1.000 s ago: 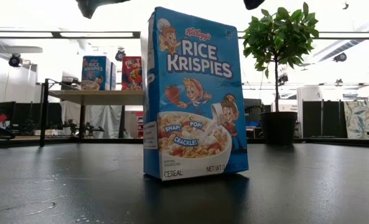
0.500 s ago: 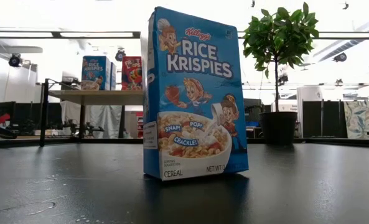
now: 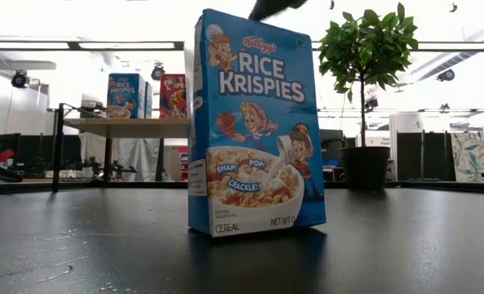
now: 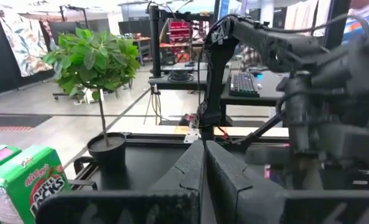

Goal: Stack cereal on shelf
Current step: Put the blue cereal box on the shelf aligned with the other blue cereal boxes

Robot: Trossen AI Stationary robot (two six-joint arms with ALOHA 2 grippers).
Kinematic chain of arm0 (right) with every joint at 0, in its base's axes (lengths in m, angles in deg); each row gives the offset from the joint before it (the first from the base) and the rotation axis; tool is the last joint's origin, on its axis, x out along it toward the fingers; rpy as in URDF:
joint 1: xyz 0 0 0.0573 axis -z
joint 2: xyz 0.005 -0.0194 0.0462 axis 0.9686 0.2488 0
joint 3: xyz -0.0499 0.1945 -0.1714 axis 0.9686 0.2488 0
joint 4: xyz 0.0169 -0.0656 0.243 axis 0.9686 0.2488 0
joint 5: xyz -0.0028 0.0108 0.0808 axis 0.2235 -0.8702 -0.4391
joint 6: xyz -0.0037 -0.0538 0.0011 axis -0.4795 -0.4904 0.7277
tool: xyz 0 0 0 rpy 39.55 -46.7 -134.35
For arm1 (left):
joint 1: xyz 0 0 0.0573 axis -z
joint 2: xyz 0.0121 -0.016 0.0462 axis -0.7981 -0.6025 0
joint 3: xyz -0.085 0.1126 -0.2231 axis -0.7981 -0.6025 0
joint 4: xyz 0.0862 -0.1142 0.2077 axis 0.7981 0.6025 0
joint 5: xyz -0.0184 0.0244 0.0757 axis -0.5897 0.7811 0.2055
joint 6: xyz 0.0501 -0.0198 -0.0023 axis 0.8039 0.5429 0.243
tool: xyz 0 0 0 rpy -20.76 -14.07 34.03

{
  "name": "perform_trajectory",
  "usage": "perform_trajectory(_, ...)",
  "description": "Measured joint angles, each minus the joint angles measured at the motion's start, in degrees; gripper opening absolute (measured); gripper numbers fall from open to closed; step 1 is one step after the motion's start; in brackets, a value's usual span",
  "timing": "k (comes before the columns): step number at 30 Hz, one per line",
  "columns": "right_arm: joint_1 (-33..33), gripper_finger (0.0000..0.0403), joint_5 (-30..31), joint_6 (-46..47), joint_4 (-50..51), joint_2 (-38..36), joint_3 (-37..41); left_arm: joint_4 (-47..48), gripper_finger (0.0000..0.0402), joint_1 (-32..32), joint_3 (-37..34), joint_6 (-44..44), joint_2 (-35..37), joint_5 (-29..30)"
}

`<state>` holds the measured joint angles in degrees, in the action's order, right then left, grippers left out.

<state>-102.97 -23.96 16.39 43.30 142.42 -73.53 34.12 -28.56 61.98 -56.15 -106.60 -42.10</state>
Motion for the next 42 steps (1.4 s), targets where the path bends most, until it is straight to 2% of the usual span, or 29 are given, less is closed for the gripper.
perform_trajectory(4,0.2,0.0267,-0.3,-0.6,1.7,2.7,-0.3,0.7,0.0000,0.6,0.6,-1.1,0.3,0.0)
perform_trajectory(9,0.9,0.0264,-0.4,-0.5,4.0,4.3,0.0,1.0,0.0000,1.3,1.6,-1.7,0.3,0.0)
perform_trajectory(18,0.8,0.0201,-0.6,0.1,3.0,4.2,0.9,2.5,0.0000,1.6,4.0,-1.6,0.4,-0.1)
perform_trajectory(25,1.1,0.0156,-3.1,-0.6,0.4,4.2,1.0,3.0,0.0000,1.7,3.9,-1.3,1.8,-0.1)
perform_trajectory(31,1.2,0.0138,-3.1,0.4,-0.3,4.2,1.0,3.4,0.0000,1.9,3.9,-1.2,3.9,-0.1)
perform_trajectory(36,1.2,0.0139,-2.9,-0.5,-2.1,3.9,1.0,3.9,0.0000,3.2,3.8,-1.3,5.2,-0.1)
perform_trajectory(42,3.9,0.0137,4.0,-2.9,-2.8,2.2,-1.5,3.9,0.0000,4.2,3.8,2.7,8.2,-0.1)
